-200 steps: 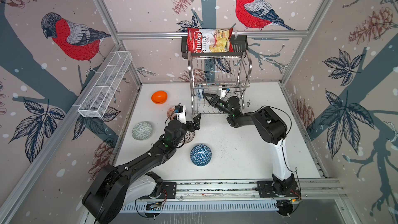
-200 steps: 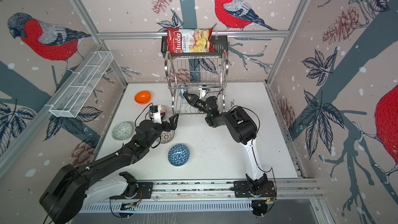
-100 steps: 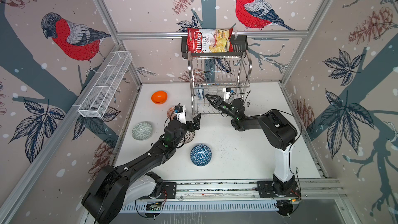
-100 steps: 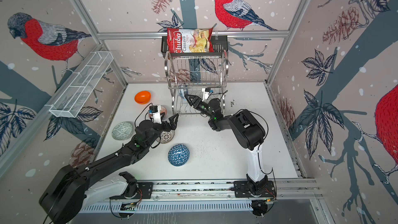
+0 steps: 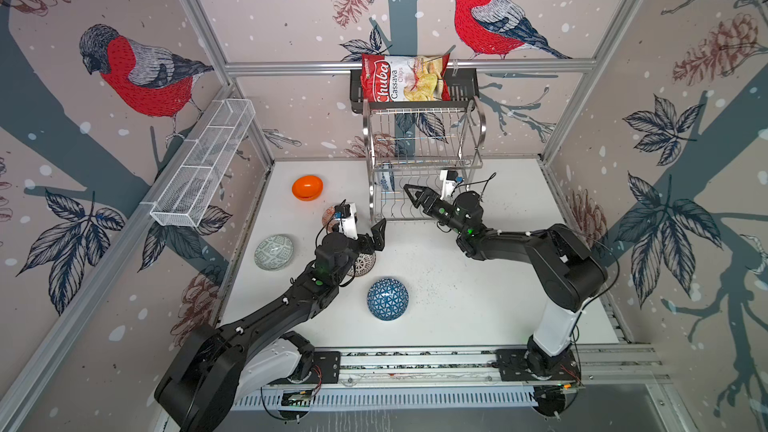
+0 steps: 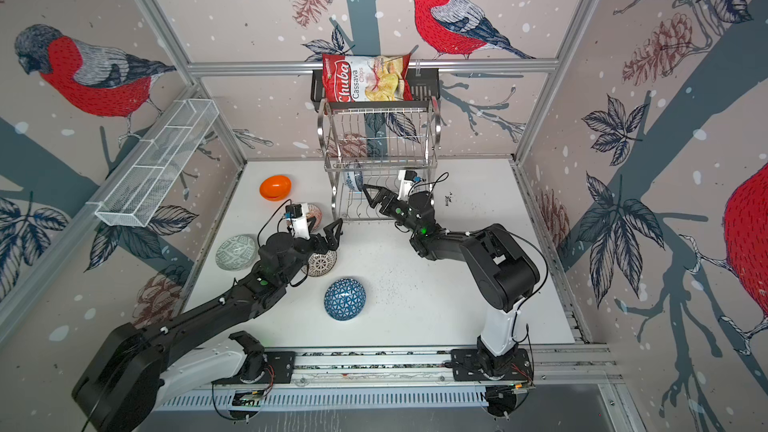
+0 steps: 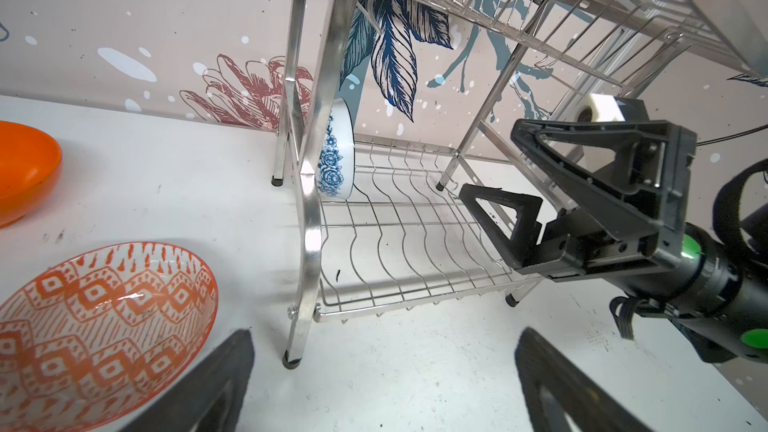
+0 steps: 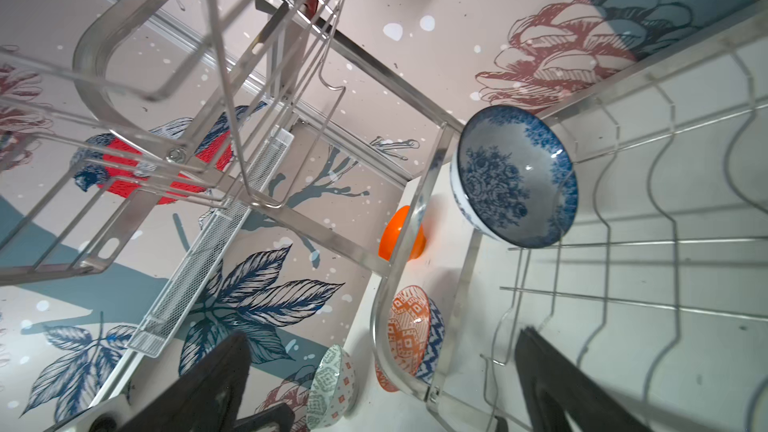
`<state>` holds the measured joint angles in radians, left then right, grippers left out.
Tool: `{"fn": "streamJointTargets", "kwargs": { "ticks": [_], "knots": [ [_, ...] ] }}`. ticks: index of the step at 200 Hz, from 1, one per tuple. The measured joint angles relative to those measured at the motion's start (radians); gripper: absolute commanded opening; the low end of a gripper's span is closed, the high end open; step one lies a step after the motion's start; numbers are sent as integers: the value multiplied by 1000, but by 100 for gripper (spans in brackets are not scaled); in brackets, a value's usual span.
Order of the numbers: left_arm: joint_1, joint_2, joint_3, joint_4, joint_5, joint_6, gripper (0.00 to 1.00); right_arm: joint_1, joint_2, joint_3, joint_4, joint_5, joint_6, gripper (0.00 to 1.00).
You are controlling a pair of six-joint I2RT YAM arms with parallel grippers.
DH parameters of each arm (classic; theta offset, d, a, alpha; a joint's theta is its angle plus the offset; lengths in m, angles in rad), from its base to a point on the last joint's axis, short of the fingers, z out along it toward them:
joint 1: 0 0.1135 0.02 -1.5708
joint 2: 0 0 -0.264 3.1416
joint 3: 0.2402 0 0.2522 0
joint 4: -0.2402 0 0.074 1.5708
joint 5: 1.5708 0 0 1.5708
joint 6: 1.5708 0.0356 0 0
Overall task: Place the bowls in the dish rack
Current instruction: 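Withdraw the right gripper from the rack toward the blue triangle-patterned bowl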
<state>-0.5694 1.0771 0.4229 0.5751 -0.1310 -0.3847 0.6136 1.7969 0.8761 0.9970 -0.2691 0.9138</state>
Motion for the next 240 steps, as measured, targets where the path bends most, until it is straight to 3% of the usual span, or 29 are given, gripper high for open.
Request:
{"fn": "streamJointTargets", "kwargs": {
  "ticks": [63,99,137,180,240],
  "knots": [
    [0,-11,-5,-29,-14,-2,98,0,-166,-10,-274,101,-124,100],
    [0,7,9,-100,-27,-46,98,5,-223,40,-496,140,-222,99],
    [0,10,29,-173,-18,-93,98,43,-276,-11,-631,164,-314,100],
    [0,12,40,-232,81,-188,98,126,-294,-65,-729,182,-380,94],
    [0,-19,28,-274,105,-246,98,261,-325,-83,-851,236,-459,85]
  ]
}}
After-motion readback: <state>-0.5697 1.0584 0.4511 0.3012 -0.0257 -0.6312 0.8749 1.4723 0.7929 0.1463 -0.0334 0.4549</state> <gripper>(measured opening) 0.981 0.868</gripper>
